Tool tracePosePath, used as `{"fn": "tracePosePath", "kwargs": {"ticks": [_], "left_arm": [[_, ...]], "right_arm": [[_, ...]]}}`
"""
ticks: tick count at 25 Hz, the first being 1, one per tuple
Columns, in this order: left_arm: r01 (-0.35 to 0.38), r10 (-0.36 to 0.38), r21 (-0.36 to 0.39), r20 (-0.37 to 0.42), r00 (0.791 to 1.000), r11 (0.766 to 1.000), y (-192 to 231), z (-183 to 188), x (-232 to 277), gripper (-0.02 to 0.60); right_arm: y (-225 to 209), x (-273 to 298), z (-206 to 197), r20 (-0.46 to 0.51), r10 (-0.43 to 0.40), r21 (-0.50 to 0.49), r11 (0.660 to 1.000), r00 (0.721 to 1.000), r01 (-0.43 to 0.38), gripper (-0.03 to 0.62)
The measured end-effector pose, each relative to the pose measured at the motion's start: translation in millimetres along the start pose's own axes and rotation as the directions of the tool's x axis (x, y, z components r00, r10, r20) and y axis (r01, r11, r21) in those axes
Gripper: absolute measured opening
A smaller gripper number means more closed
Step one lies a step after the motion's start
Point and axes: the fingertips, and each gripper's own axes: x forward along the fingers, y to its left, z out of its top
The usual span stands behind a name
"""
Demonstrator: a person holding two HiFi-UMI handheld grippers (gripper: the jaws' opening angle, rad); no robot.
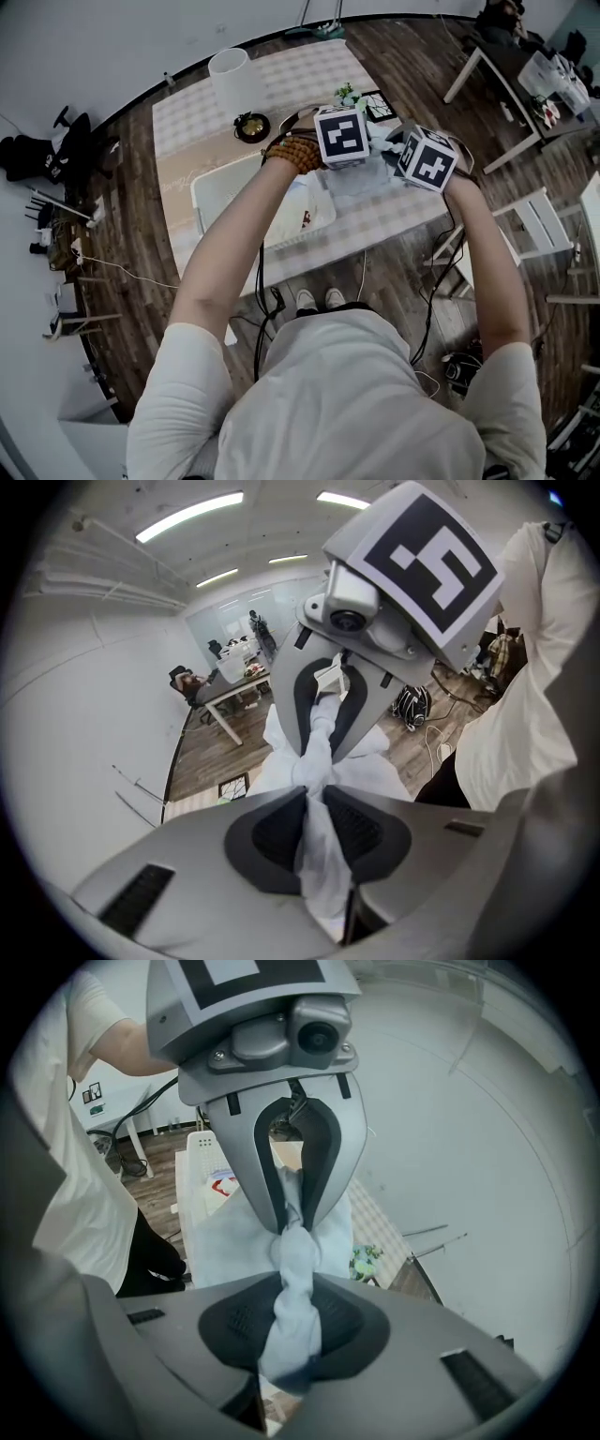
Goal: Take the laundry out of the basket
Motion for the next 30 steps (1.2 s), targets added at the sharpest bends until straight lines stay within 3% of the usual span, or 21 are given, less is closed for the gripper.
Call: {"fn": "tracePosePath", "kwargs": {"ticks": [6, 9, 11, 15, 18, 30], "left_arm": [[0.019, -0.019, 0.061, 0.002, 1.0, 0.998, -6, 28, 26, 0.098], [0.015, -0.015, 0.06, -0.001, 1.0, 0.998, -7, 28, 28, 0.098], [0.054, -0.055, 0.04, 0.017, 0.998, 0.998, -17, 27, 34, 0.098], [0.015, -0.014, 0.031, -0.011, 1.0, 0.999, -12, 11, 49, 0.098], [0.08, -0.08, 0.003, -0.009, 0.997, 0.997, -31, 3, 68, 0.098], [0.172, -0.168, 0.026, -0.107, 0.98, 0.985, -60, -39, 176, 0.098]], "right_arm": [[2, -7, -40, -0.027, -0.01, 0.049, 0.999, 1.0, 0.011, 0.091], [6, -5, -43, -0.022, -0.003, 0.058, 0.998, 1.0, 0.005, 0.091], [7, -1, -44, -0.02, 0.004, 0.053, 0.999, 1.0, -0.003, 0.091], [16, 19, -49, -0.021, 0.03, 0.05, 0.998, 0.999, -0.029, 0.091], [27, 37, -58, -0.02, 0.059, 0.059, 0.997, 0.998, -0.058, 0.091], [62, 128, -116, -0.05, 0.142, 0.104, 0.985, 0.989, -0.136, 0.091]]}}
